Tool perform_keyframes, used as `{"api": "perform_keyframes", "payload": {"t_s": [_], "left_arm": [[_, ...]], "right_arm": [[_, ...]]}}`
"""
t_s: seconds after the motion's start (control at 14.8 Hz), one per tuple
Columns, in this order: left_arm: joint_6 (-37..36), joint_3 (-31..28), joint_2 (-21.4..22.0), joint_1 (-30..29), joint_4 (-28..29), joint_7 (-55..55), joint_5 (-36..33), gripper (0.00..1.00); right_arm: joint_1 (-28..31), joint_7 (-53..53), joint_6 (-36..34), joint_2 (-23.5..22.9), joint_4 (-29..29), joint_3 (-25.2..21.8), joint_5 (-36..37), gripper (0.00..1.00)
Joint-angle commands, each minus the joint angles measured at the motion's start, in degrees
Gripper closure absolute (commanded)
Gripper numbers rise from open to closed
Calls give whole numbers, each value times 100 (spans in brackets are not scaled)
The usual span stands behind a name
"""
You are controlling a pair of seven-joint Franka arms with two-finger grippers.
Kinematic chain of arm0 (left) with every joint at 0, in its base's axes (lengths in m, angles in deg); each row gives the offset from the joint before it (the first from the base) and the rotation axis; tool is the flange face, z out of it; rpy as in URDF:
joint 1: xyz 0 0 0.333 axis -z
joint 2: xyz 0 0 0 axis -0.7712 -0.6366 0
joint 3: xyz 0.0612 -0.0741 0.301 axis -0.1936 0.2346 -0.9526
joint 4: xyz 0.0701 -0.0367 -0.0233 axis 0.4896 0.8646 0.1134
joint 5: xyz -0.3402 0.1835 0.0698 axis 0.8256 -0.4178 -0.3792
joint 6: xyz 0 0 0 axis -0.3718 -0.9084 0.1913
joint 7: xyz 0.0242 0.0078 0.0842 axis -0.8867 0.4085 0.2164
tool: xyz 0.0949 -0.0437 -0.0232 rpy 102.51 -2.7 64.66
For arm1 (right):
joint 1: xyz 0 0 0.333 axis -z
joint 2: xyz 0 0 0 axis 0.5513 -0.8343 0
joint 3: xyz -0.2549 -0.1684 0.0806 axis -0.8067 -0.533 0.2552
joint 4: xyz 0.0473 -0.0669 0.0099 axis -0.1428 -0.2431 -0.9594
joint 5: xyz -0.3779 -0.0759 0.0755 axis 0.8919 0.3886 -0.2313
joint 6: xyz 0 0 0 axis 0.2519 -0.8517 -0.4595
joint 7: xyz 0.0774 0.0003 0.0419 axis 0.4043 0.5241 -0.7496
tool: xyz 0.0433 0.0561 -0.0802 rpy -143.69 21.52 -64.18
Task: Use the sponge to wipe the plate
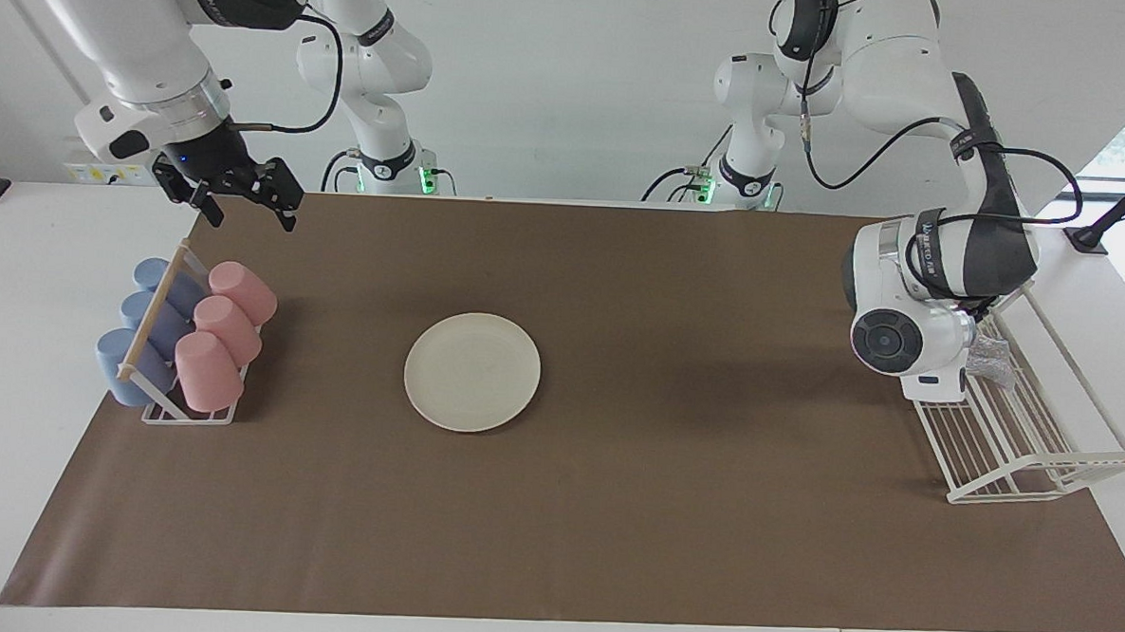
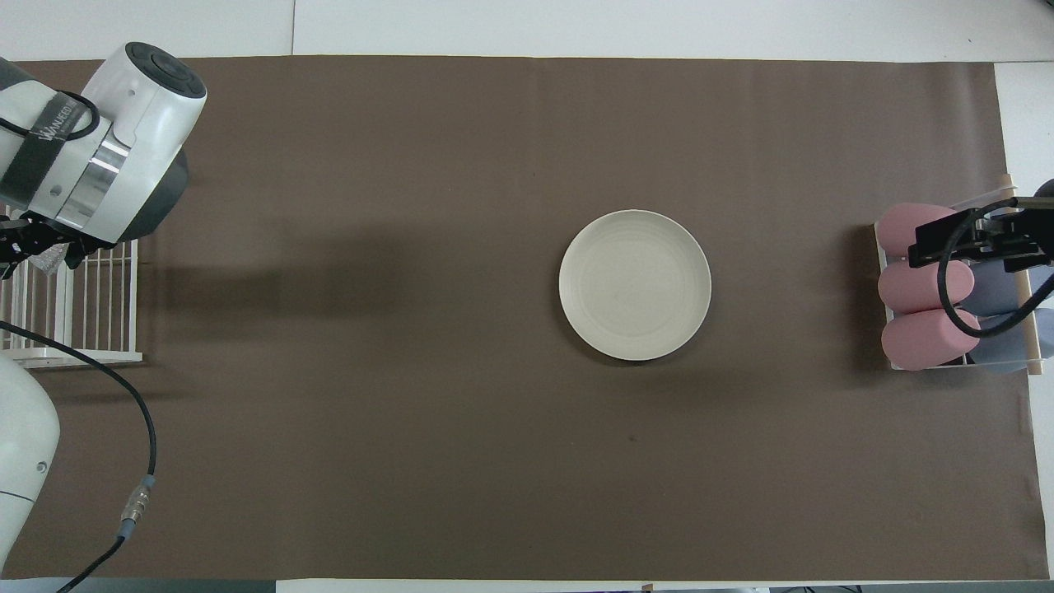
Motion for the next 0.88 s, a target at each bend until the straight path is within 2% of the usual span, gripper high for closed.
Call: {"api": "perform_keyframes", "payload": {"t_s": [0.0, 0.34, 0.81], "left_arm": [[99, 1, 3, -36, -51, 41, 71, 0], [161, -16, 135, -45, -86, 15, 219, 0], [486, 28, 995, -238, -130, -380, 1503, 0]], "right_arm": [[67, -112, 10, -19, 26, 40, 75, 0], [32, -112, 159, -28, 35, 48, 75, 0], [5, -95, 160, -28, 35, 66, 75, 0]]}}
